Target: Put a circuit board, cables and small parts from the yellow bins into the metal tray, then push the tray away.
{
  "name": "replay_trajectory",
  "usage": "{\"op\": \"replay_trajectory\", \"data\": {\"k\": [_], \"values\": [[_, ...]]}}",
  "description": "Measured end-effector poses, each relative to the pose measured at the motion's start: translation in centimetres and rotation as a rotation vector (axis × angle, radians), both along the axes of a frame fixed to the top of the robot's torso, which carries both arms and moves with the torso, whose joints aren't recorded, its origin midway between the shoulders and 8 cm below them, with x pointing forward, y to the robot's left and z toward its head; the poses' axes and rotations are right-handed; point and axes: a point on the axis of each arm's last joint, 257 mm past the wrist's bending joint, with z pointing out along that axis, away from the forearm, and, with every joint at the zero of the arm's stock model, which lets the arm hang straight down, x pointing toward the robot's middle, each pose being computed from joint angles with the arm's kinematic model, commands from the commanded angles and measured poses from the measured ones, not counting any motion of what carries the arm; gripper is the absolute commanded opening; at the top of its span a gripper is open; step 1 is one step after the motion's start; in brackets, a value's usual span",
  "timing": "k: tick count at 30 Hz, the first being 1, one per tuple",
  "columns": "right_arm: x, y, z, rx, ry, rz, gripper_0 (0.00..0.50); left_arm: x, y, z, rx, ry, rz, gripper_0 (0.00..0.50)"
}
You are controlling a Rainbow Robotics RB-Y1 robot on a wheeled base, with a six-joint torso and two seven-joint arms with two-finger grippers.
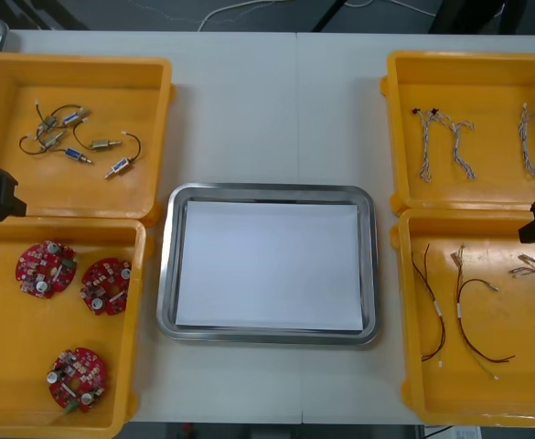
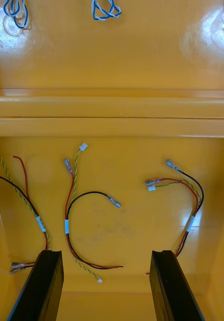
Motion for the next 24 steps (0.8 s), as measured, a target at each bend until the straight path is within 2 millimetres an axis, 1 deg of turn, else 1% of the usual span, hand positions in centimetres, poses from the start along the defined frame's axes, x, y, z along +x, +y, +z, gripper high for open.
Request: {"op": "replay_trajectory", "data": {"k": [24], "values": [[0.00,0.00,0.00,0.000,0.000,0.000,0.500,0.00,0.00,0.00,0.000,0.000,0.000,0.500]]}}
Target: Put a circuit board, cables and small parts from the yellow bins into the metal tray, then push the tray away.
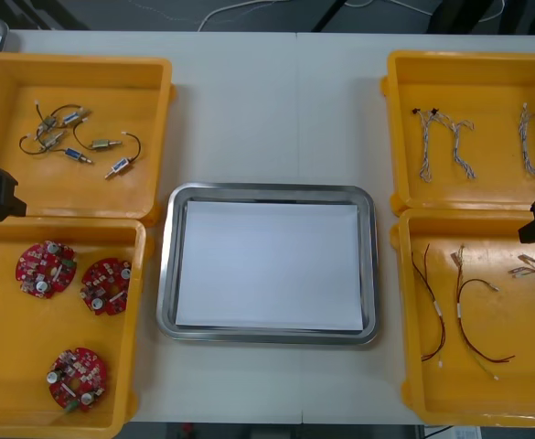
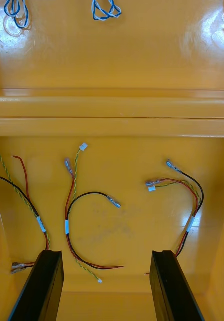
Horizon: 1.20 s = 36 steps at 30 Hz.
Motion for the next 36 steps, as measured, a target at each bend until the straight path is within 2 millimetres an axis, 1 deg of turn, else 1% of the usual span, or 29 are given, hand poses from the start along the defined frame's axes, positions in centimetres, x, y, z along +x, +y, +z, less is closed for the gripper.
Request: {"op": "replay_trajectory", "data": {"k": [36], "values": [[0.00,0.00,0.00,0.000,0.000,0.000,0.500,0.00,0.00,0.00,0.000,0.000,0.000,0.500]]}}
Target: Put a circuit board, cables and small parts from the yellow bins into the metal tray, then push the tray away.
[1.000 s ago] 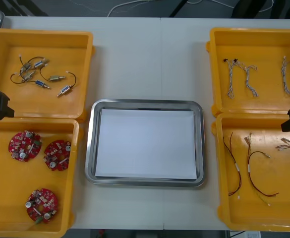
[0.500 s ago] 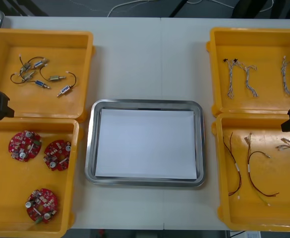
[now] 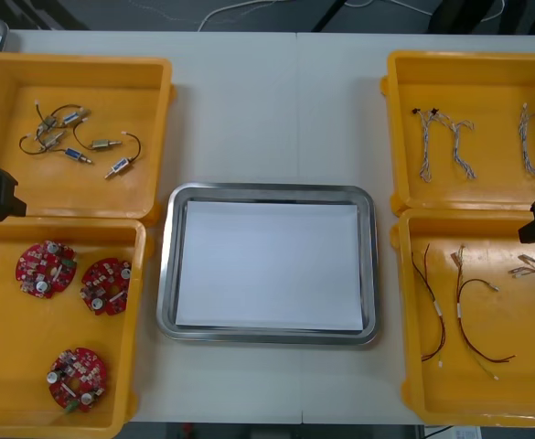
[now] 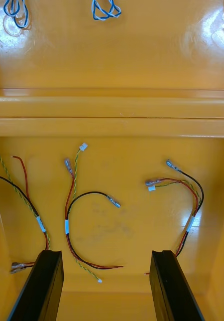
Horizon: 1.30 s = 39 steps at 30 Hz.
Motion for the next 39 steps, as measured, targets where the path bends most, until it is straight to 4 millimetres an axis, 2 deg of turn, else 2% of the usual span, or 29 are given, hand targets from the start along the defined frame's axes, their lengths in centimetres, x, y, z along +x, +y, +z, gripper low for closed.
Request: {"op": "replay_trajectory", "data": {"k": [39], "values": [[0.00,0.00,0.00,0.000,0.000,0.000,0.500,0.00,0.00,0.00,0.000,0.000,0.000,0.500]]}}
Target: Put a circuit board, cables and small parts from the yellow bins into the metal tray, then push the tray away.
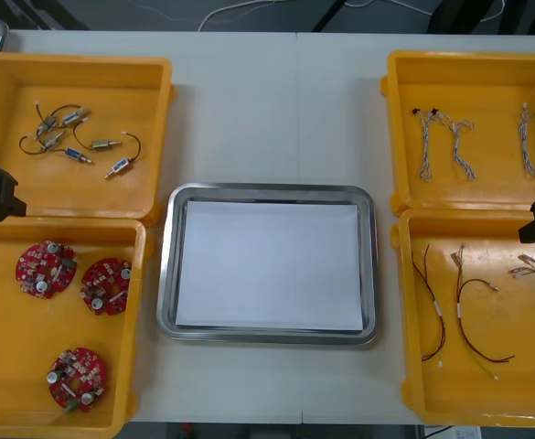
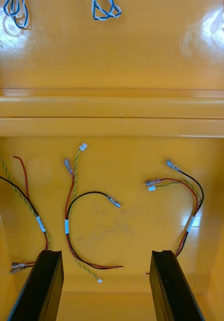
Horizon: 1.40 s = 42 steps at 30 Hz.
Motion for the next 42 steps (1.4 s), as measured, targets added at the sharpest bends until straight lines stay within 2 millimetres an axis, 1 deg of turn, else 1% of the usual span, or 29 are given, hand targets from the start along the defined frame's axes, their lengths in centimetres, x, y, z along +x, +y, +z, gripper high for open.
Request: {"op": "replay_trajectory", "data": {"k": [24,28,35,39,42], "values": [[0.0,0.0,0.0,0.000,0.000,0.000,0.500,0.0,0.0,0.0,0.000,0.001,0.000,0.500],[0.0,0.0,-0.1,0.002,0.001,-0.002,0.500,-0.6,0.0,-0.8,-0.005,0.022,0.002,0.500],[-0.1,-0.6,0.6,0.016,-0.011,-0.026,0.500,-1.1,-0.4,-1.1,-0.015,0.042,-0.012,0.500],[-0.3,-0.8,0.5,0.018,-0.005,-0.033,0.500,-2.0,-1.1,-0.8,-0.014,0.062,-0.037,0.500],[-0.5,-0.8,0.1,0.023,0.004,-0.035,0.500,-2.5,-1.7,0.5,-0.031,0.038,-0.061,0.500]]}}
